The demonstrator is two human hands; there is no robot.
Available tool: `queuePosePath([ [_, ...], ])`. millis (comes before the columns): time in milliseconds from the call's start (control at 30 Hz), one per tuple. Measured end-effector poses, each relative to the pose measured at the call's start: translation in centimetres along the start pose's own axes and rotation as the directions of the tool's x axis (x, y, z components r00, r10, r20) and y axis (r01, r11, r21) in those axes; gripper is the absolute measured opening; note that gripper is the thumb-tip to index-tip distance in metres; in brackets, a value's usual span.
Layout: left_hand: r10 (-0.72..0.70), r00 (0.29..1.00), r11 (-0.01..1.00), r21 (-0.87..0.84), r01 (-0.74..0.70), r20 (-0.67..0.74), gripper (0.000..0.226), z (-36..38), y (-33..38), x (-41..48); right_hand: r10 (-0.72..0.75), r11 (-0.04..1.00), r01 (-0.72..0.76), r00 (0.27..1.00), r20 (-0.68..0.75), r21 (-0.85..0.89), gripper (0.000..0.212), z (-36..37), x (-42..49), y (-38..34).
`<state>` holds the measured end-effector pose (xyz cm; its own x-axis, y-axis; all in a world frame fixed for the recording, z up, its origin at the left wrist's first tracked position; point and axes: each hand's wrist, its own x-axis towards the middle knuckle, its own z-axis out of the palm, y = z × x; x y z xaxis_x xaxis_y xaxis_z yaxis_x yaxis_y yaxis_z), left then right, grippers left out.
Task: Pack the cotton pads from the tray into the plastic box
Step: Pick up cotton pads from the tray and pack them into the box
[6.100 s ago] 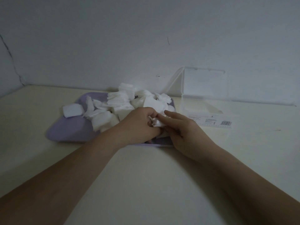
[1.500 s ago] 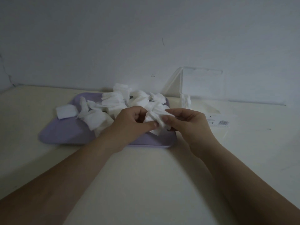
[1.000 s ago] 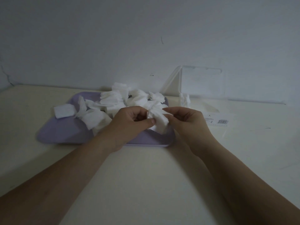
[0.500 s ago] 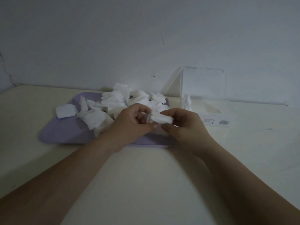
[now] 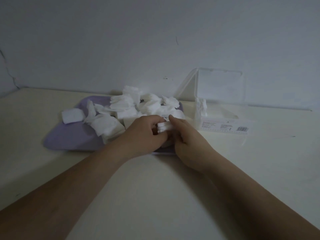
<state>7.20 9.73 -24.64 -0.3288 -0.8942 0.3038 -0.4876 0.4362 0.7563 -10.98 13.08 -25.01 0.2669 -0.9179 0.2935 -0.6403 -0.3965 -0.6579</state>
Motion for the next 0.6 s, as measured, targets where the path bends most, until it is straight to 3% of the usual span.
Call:
queuePosePath([
  [167, 0.002, 1.0, 0.997, 0.071, -0.001, -0.017, 0.014, -0.1, -0.3, -0.1, 0.014, 1.0, -0.014, 0.998, -0.055, -0.01, 0.056, 0.2, 0.0, 0.1],
  [300, 0.047, 0.996, 0.995, 0.089, -0.054, 0.08, 0.01, -0.4, -0.1, -0.2, 0.037, 0.999, -0.041, 0.989, -0.143, -0.025, 0.048, -0.6, 0.0, -0.1],
  [367, 0.03, 0.997, 0.997, 0.072, -0.035, 0.066, 0.023, -0.5, 0.0, -0.1, 0.051, 0.998, -0.055, 0.983, -0.179, -0.017, 0.034, -1.0, 0.0, -0.2],
  [500, 0.071, 0.993, 0.933, 0.358, -0.034, -0.091, 0.041, -0.5, -0.3, -0.1, 0.13, 0.991, -0.137, 0.93, -0.344, 0.004, 0.019, -1.2, 0.3, -0.1],
  [600, 0.167, 0.983, 0.901, 0.395, -0.181, 0.07, 0.038, -0.3, 0.4, 0.1, 0.13, 0.991, -0.136, 0.893, -0.432, 0.018, 0.019, -0.8, 0.7, -0.3],
])
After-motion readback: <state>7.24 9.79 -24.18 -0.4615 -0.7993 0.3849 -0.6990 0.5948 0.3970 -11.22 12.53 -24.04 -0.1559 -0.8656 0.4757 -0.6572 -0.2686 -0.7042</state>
